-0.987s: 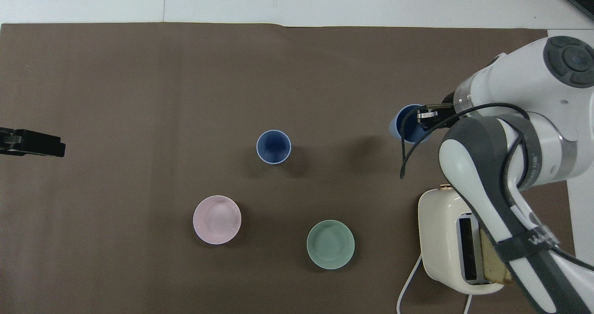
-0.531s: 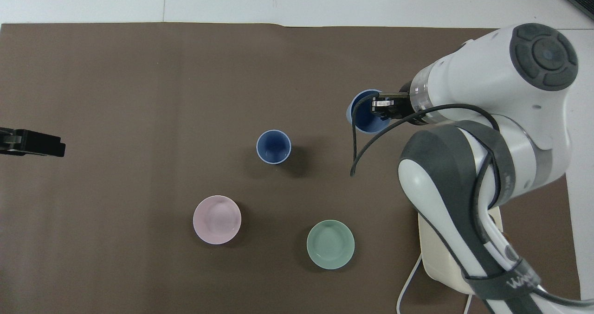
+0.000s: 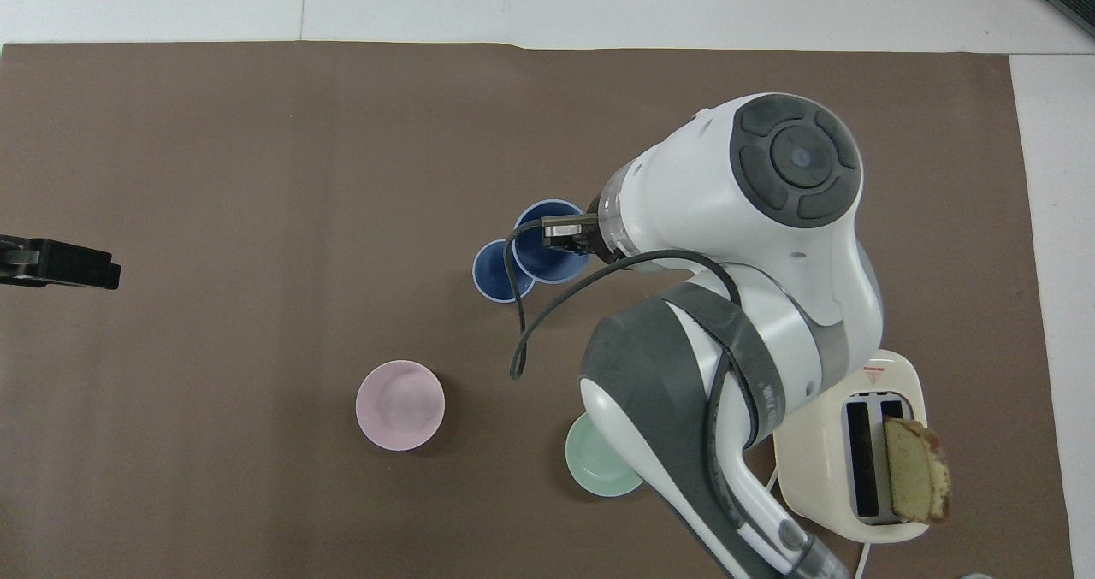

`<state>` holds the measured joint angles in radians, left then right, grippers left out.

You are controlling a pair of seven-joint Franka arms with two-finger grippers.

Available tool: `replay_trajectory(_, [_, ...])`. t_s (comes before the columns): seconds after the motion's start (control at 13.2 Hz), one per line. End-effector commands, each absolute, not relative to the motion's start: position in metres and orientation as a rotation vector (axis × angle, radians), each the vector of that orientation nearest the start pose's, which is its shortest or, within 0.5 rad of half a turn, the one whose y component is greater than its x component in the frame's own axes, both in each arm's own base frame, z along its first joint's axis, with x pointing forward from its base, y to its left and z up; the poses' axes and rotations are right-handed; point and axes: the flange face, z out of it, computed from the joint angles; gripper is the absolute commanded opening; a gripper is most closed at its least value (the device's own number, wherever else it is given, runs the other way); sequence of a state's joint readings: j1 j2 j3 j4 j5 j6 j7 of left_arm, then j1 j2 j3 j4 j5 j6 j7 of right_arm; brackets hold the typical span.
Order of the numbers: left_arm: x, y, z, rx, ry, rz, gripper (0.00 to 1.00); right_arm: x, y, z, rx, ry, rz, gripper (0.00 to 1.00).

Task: Stack blue cups with both arms
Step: 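Carry the blue cup over the centered cup and lower it in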

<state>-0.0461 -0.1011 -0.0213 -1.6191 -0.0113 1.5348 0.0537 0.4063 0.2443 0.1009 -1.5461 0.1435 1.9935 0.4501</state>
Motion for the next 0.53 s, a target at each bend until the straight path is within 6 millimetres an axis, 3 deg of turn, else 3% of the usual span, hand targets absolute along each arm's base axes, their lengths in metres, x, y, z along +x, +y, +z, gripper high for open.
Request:
replay_trajectory(0.0, [0.515, -0.034, 0.655, -3.136, 0.193, -0.017, 1.0, 0.577, 0.335, 0.522, -2.868, 0.008, -0.141, 0.0])
replay_trajectory(0.46, [0.515, -0.033, 0.655, -3.136, 0.19, -0.017, 1.0, 0.573, 0.342, 0.498, -2.88, -0.017, -0.102, 0.0])
